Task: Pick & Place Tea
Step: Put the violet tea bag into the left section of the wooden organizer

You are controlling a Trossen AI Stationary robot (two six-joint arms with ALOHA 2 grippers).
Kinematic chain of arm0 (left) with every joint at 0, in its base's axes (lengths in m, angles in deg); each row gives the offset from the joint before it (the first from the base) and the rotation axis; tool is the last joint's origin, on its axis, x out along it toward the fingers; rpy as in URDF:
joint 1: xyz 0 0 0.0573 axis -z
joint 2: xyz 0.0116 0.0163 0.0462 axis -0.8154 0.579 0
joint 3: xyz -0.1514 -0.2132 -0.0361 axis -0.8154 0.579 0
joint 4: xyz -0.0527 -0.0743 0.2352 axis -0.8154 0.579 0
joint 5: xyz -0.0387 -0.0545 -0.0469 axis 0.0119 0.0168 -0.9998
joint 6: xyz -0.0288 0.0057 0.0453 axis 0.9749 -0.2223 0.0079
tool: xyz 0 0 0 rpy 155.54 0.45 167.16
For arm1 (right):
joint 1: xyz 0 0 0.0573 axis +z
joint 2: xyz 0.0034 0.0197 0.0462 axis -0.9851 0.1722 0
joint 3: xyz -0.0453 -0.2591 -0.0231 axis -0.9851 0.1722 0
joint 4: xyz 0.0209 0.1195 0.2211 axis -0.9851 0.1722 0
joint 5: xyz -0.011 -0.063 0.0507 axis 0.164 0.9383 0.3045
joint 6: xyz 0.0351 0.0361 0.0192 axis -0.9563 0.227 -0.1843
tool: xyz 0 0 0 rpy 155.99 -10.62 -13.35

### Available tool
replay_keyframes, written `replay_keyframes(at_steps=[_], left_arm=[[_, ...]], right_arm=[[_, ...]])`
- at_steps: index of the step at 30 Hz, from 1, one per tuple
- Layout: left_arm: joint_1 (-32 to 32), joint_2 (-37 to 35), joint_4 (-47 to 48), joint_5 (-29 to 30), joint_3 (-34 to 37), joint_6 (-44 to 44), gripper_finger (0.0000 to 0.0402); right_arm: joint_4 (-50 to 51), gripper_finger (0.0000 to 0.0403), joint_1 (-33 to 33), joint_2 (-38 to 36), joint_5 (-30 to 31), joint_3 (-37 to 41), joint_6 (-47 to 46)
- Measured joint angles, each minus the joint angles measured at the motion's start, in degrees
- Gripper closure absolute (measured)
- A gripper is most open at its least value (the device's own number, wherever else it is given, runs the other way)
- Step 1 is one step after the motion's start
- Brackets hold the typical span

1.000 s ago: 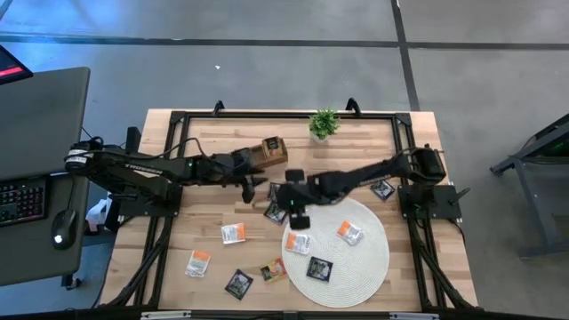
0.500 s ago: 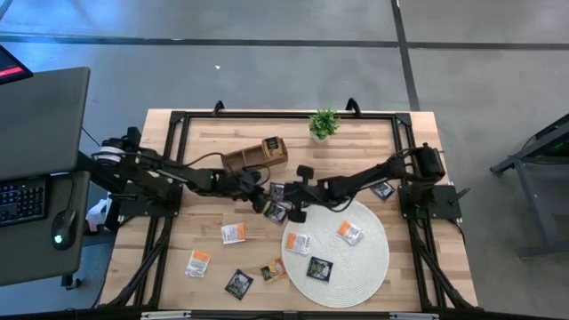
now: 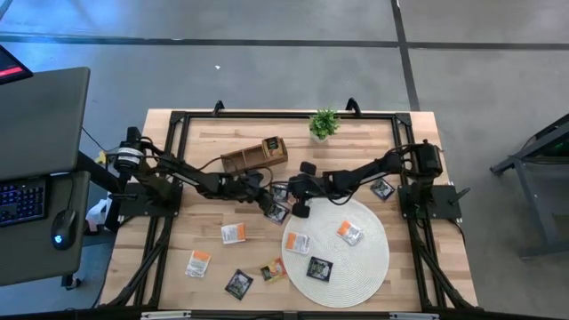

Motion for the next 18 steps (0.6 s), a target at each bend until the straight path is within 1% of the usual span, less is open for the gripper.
replay_keyframes(at_steps=[6,13,15,18], left_arm=[[0.00,0.06,-1.09,0.01,0.01,0.16,0.0245],[0.00,0.09,-2.41,-0.18,0.03,-1.34,0.0246],[0.00,0.09,-2.36,-0.16,0.04,-2.85,0.0251],[0.00,0.09,-2.47,0.56,0.04,-3.89,0.0278]], right_arm=[[-2.97,0.0401,-0.22,1.89,-1.17,0.09,0.06],[-3.78,0.0402,-0.26,2.87,-1.77,-0.06,-0.11],[-4.34,0.0402,-0.28,3.24,-1.99,-0.08,-0.20],[-4.34,0.0402,-0.26,3.27,-2.16,-0.08,-0.05]])
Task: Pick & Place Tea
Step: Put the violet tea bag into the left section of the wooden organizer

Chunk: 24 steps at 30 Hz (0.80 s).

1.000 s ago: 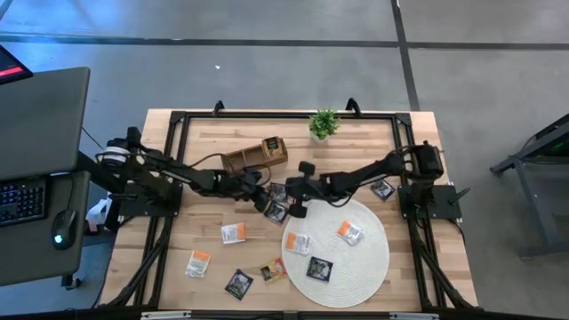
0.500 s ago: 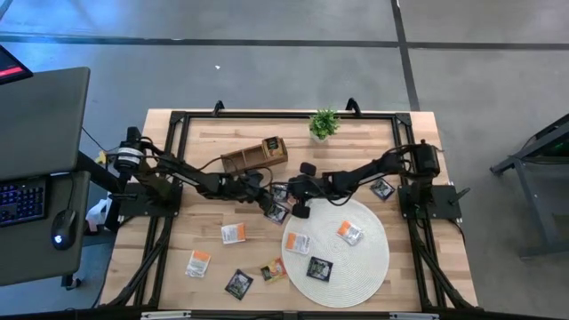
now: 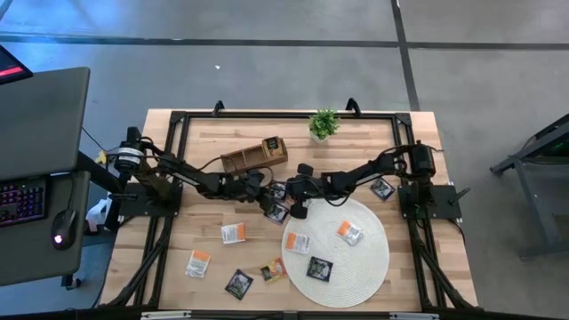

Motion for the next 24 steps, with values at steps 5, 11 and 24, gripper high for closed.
replay_keyframes(at_steps=[5,11,24], left_arm=[[0.00,0.00,0.04,0.40,0.00,-2.68,0.0358],[0.00,-3.49,1.53,-1.20,0.05,-8.63,0.0387],[-0.98,-31.56,53.41,16.69,-9.31,-22.28,0.0399]], right_arm=[[0.03,0.0402,0.00,0.00,-0.17,0.00,0.32],[5.92,0.0393,0.27,-3.85,-0.30,0.32,2.84],[14.76,0.0397,0.58,-17.25,-0.85,0.15,-3.78]])
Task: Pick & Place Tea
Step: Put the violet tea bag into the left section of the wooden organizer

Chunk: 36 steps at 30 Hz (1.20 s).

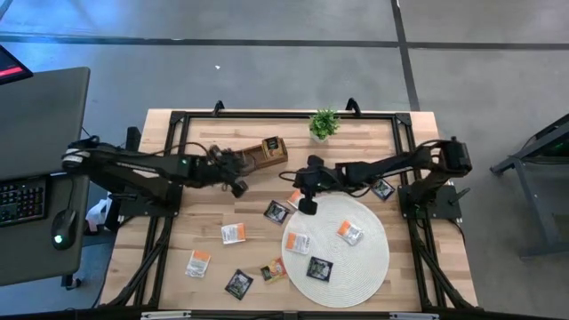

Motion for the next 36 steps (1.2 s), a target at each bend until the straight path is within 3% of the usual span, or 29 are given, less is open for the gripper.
replay_keyframes(at_steps=[3,15,20,27,36], left_arm=[[-2.91,-1.27,6.32,-2.12,-0.39,-1.88,0.0399],[-15.12,3.56,2.70,-6.72,1.99,-16.45,0.0399],[-18.11,6.23,2.98,-10.02,1.99,-18.63,0.0399],[-18.88,7.65,5.17,-11.61,1.73,-19.80,0.0398],[-18.88,7.63,11.74,-12.02,-2.49,-22.00,0.0398]], right_arm=[[0.30,0.0398,0.22,0.50,0.09,0.01,0.01],[-0.42,0.0396,0.25,0.76,-0.91,0.01,0.30],[-2.88,0.0393,0.92,1.91,-5.57,-0.04,6.25],[-15.63,0.0339,2.94,6.82,-10.21,-0.04,12.85],[-17.36,0.0261,1.04,7.91,-10.01,-0.03,13.08]])
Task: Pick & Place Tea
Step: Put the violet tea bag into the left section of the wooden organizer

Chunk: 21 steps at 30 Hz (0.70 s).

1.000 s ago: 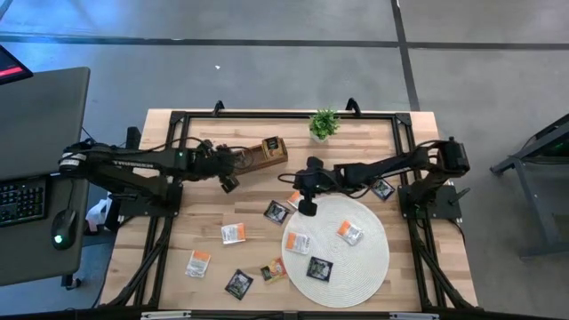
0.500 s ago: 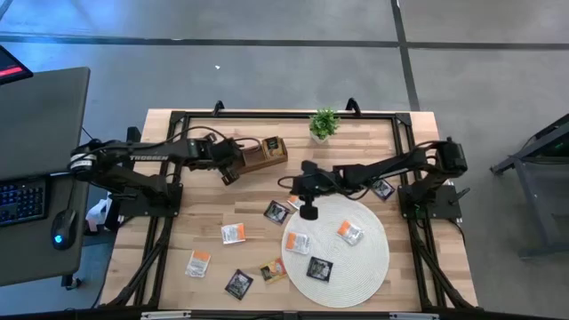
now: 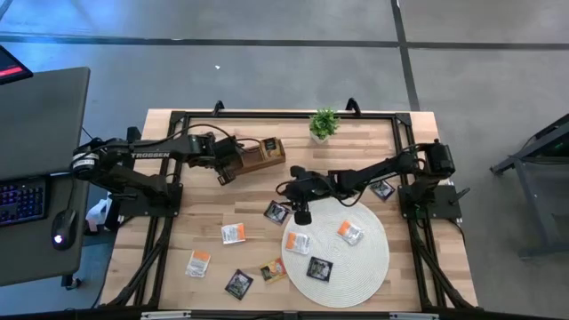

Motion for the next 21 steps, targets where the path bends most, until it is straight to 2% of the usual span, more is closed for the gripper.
replay_keyframes(at_steps=[5,12,21], left_arm=[[0.00,0.00,4.57,-1.39,-4.32,-3.56,0.0398],[0.00,0.01,11.15,-2.71,-8.56,-6.80,0.0398],[-0.04,8.52,12.00,-1.34,-8.56,-8.40,0.0399]], right_arm=[[-0.25,0.0243,-1.73,0.00,-1.06,0.01,0.04],[-0.66,0.0240,-2.46,0.00,-2.03,0.01,0.83],[-0.71,0.0240,-2.46,0.00,-2.40,0.01,0.92]])
